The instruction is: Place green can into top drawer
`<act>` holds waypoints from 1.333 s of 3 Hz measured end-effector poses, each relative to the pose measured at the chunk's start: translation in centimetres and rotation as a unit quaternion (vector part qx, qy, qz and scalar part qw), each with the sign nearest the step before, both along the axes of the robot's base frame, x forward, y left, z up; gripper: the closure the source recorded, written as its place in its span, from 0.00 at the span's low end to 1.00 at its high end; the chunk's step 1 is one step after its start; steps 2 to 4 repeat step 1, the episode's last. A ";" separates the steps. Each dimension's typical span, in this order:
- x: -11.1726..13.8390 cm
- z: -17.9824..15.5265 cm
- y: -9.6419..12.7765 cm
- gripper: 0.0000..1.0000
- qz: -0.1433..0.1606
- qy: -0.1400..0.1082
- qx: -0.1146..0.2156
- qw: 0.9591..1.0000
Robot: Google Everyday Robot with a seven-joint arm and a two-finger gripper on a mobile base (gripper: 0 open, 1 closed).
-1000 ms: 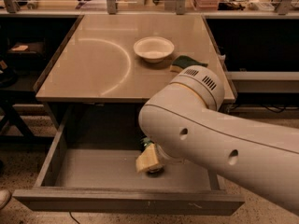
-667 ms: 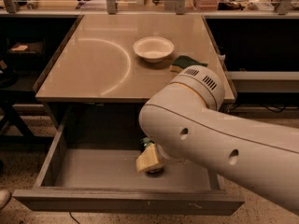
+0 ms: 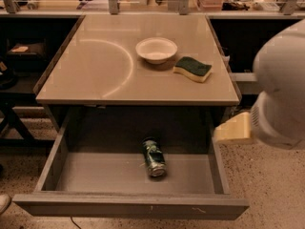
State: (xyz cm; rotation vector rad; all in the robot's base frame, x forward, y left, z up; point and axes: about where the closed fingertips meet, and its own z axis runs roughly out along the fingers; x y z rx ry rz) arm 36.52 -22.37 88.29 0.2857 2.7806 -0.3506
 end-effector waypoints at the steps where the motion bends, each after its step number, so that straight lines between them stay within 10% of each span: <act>1: -0.7 2.2 -1.0 0.00 -0.018 0.000 -0.005 1.000; 4: -0.7 2.2 -1.0 0.00 -0.018 0.000 -0.005 1.000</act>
Offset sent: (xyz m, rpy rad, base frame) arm 0.0000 0.0000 0.0000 0.0000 0.0000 0.0000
